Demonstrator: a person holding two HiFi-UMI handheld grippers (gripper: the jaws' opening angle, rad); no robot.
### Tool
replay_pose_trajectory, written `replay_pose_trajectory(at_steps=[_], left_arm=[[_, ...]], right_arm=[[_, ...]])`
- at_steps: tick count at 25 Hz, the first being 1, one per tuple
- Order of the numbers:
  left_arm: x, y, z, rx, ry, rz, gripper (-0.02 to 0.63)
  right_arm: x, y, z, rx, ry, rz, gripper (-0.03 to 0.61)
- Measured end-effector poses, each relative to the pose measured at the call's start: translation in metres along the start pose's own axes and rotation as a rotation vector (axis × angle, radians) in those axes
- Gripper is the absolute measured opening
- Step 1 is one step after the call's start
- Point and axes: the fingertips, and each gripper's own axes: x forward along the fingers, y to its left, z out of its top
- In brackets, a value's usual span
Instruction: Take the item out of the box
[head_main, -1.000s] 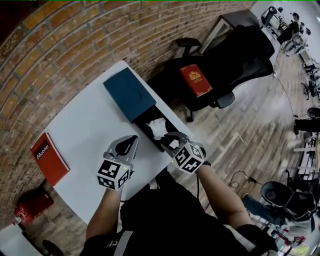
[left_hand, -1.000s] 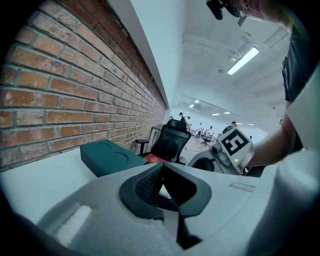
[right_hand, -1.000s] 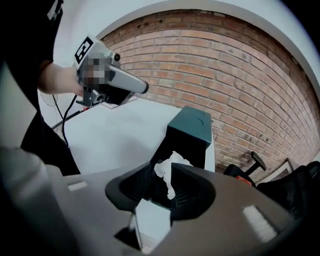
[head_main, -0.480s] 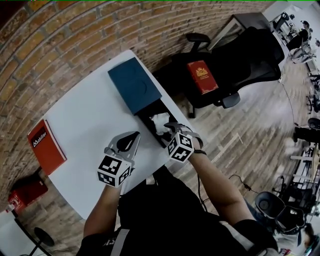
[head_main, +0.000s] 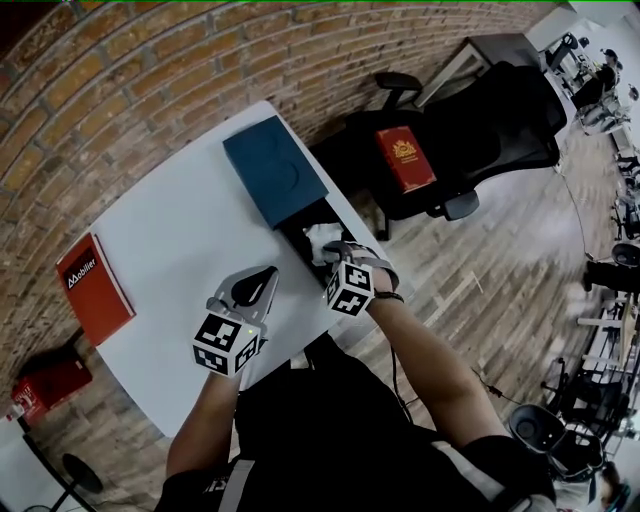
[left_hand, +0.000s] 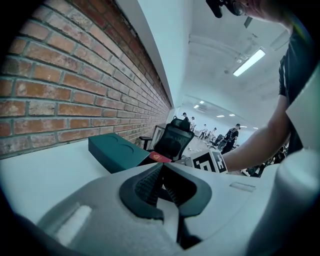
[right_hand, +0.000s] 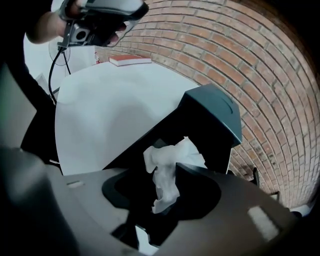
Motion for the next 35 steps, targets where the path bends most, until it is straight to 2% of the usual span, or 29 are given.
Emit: replay_pose_trajectory(at_steps=[2,3,7,14,19,25,31,35], left_arm=[[-0.007,0.002,0.001,-0.004,-0.006,0.006,0.006],[-0.011,0.004,0.002,-0.005,-0.011,0.01,0.006],[-0.03,0.017,0.014,-0.007,-0.042,0.037,0.006],[-0.048,0.024,0.03,0.027,-0.068,0.023,0.005],[-0.046,0.012,0.042,0.05,-0.085,0.04,0.006],[-0.029,-0.012,0.068,0.101,-0.105,0.06,0.006],[-0.019,-0.029,0.111,0.175,-0.138,0.092,0.006],[-0.02,-0.038,0.134,0.204,-0.175,0.106,0.006]], right_arm=[[0.001,-0.004,0.002,0.007,0.001,-0.015,0.166],[0.001,-0.006,0.003,0.021,-0.001,-0.022,0.127],[-0.007,-0.012,0.01,0.083,-0.007,-0.033,0.082],[-0.044,-0.02,0.027,0.142,-0.062,-0.101,0.063],[-0.08,-0.022,0.035,0.273,-0.206,-0.099,0.061],[-0.13,-0.031,0.026,0.279,-0.333,-0.113,0.06],[-0.193,-0.05,0.026,0.322,-0.497,-0.165,0.058],[-0.249,-0.065,0.026,0.368,-0.649,-0.253,0.055]])
